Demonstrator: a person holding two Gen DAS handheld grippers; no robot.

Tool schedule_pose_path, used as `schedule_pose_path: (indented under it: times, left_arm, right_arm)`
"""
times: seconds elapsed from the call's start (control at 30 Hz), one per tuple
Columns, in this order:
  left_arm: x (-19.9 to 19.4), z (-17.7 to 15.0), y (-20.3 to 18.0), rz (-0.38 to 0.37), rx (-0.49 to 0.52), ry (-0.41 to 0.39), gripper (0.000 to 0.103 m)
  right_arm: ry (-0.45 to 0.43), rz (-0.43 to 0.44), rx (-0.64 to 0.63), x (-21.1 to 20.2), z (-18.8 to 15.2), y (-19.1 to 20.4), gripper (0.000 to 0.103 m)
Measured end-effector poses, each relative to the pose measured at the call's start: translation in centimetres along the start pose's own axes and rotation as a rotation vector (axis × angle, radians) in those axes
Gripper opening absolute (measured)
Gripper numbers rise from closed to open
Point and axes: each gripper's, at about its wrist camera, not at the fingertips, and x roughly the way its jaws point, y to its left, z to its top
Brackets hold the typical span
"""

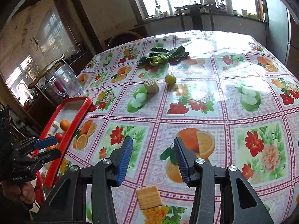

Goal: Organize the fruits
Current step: 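Move both grippers back to the last items on the table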

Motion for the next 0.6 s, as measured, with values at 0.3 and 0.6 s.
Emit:
schedule_pose_path:
  times: [0.3,0.6]
  left_arm:
    - [7.1,5.9,-3.8,-0.009,0.049,0.009,0.051]
    - [15.7,11.7,-4.9,0.029,0.026,0.04,0.051]
  right_arm:
    - [-0.007,-0.019,0.066,1.4,2.0,-4.2,0.047]
    - [-0.03,-0.018,0.083,3.1,5.1,-6.1,0.047]
